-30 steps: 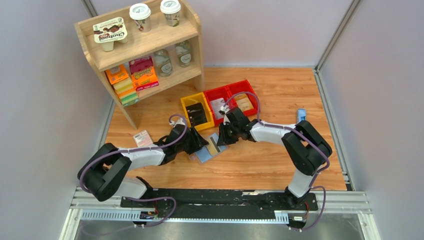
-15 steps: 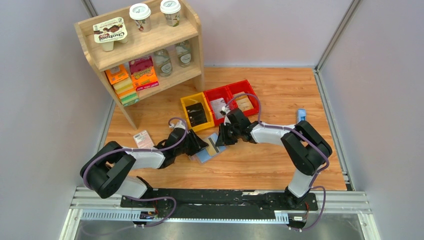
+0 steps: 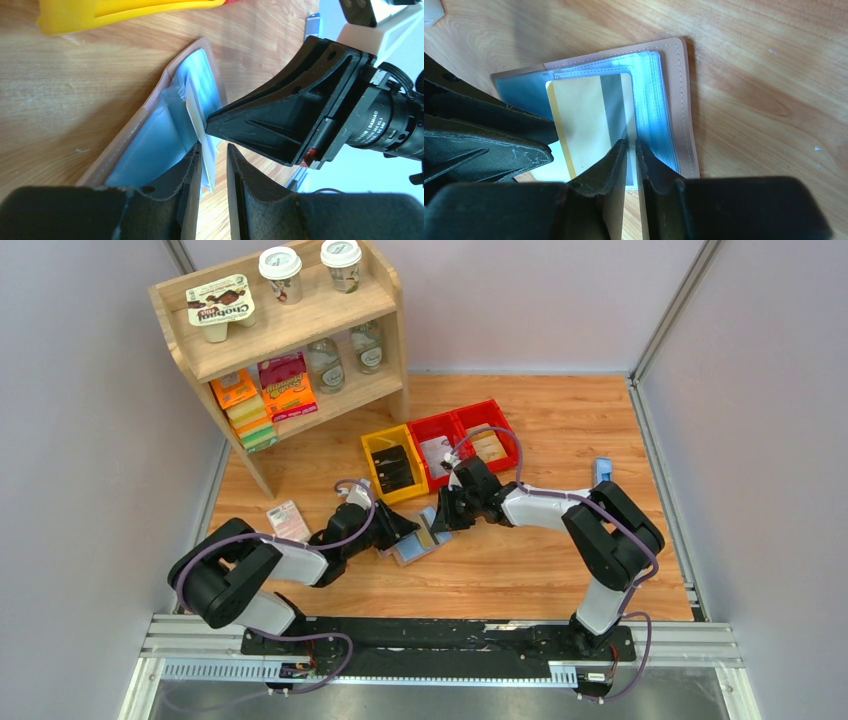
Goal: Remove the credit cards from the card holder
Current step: Remove the credit card from the card holder.
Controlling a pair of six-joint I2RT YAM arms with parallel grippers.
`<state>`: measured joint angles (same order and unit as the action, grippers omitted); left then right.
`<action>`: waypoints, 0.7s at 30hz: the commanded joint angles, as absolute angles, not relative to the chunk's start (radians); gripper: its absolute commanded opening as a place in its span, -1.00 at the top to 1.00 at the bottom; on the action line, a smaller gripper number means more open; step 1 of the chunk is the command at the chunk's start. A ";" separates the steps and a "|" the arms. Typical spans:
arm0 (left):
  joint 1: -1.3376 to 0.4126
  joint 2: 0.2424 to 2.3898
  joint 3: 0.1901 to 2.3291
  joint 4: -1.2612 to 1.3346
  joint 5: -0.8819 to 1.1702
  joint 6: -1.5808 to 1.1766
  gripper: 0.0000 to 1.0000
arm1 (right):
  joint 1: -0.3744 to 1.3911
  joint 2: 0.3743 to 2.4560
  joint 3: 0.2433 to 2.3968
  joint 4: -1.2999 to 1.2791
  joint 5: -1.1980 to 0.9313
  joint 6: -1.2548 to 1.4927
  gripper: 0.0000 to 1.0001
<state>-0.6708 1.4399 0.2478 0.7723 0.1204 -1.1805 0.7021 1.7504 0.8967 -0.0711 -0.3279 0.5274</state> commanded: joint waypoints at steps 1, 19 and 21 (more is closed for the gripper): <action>-0.676 1.474 0.247 0.985 0.196 -1.184 0.38 | 0.709 1.789 0.876 -0.092 -0.327 0.525 0.60; -0.676 1.565 0.307 0.905 0.238 -1.180 0.16 | 0.709 1.781 0.887 -0.086 -0.337 0.511 0.58; -0.676 1.560 0.313 0.891 0.239 -1.169 0.17 | 0.709 1.778 0.888 -0.086 -0.339 0.508 0.58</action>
<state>-0.6651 1.5707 0.2699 0.8936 0.1879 -1.1835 0.6926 1.7508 0.8967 -0.0696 -0.3347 0.5266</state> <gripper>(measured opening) 0.417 0.207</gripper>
